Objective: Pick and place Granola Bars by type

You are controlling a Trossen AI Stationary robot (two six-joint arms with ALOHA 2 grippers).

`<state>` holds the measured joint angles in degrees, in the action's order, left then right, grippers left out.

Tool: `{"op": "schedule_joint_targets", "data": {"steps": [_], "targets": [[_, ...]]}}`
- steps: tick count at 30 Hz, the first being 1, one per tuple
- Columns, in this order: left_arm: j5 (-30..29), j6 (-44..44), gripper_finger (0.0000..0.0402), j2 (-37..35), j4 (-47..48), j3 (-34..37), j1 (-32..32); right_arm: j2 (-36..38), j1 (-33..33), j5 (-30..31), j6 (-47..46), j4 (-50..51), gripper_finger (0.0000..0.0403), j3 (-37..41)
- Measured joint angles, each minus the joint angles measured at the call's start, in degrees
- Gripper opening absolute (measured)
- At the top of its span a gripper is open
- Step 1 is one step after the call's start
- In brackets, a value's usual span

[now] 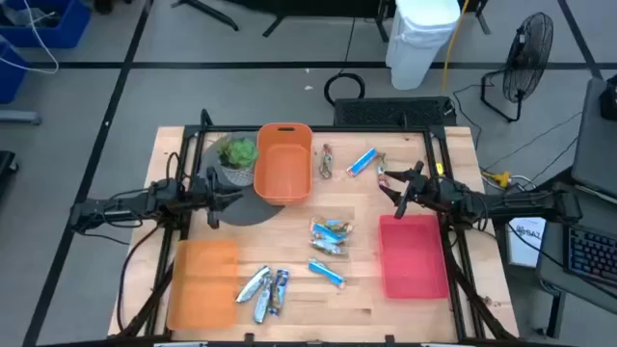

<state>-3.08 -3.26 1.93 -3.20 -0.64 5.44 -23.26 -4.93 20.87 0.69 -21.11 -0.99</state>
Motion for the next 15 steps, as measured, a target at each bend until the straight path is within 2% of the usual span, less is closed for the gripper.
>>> {"op": "schedule_joint_targets", "data": {"steps": [15], "targets": [[0.00, 0.00, 0.0088, -0.02, 0.02, 0.00, 0.00, 0.01, 0.00, 0.00, -0.01, -0.02, 0.0218, -0.02]]}}
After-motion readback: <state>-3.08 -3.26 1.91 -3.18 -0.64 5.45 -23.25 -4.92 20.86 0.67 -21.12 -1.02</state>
